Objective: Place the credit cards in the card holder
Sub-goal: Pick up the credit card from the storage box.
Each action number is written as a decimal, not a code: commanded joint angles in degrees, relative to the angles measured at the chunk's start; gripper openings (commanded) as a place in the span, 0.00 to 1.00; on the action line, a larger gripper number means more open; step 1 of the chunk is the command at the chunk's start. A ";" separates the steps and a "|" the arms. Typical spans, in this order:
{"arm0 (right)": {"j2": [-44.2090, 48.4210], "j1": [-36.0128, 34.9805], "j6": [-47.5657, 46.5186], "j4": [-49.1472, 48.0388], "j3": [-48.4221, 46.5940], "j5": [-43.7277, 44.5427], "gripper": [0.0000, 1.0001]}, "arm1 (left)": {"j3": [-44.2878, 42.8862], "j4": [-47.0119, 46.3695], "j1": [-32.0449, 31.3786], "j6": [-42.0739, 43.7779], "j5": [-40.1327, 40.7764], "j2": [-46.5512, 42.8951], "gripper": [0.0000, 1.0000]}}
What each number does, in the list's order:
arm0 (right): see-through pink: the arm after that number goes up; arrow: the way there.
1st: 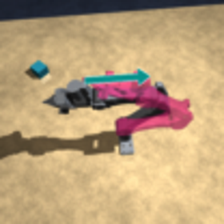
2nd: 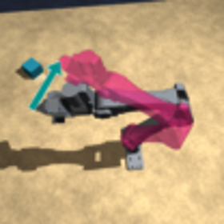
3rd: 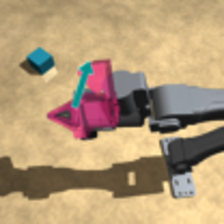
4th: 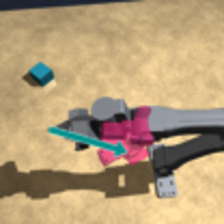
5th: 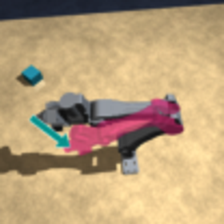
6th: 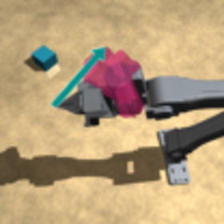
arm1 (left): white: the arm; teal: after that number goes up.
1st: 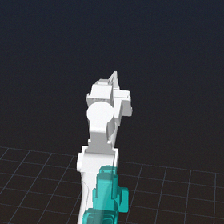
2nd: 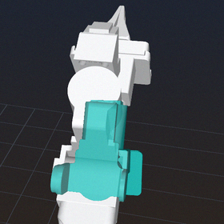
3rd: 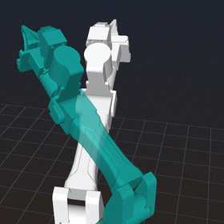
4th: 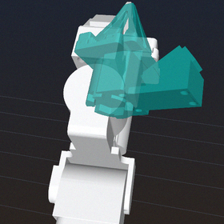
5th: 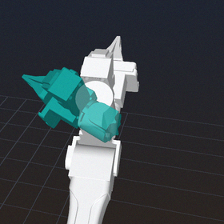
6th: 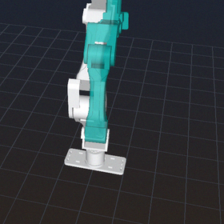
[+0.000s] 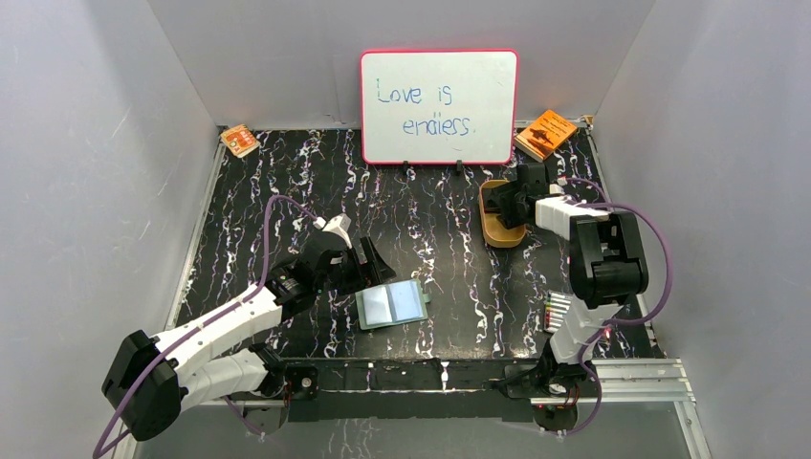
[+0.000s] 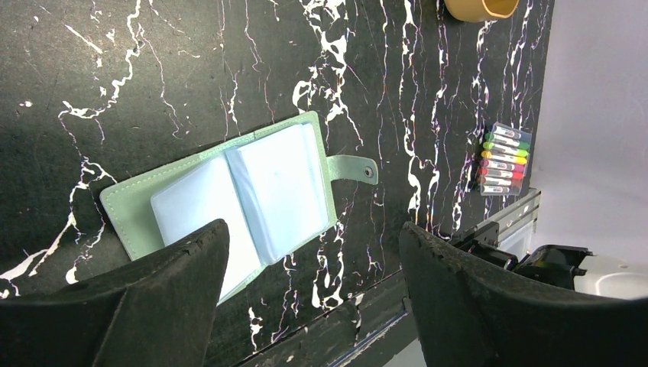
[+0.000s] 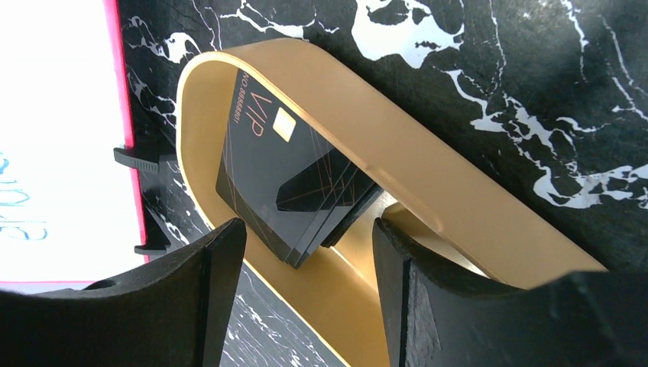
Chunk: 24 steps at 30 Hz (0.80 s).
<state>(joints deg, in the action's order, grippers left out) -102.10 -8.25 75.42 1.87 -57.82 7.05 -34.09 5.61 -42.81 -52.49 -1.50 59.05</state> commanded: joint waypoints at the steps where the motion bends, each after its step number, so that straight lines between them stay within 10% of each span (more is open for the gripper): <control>1: -1.81 0.34 0.65 3.35 -2.68 2.44 0.70 | 0.51 -0.29 0.25 0.31 0.36 -0.31 0.78; 24: -0.24 0.54 -1.49 1.72 0.74 -0.36 0.42 | 0.57 -0.54 0.21 0.09 -0.04 0.27 0.78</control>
<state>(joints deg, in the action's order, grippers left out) -103.85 -7.94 75.09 1.37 -58.92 5.80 -34.09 5.61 -42.81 -52.51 -1.52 59.64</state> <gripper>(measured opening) 0.433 0.785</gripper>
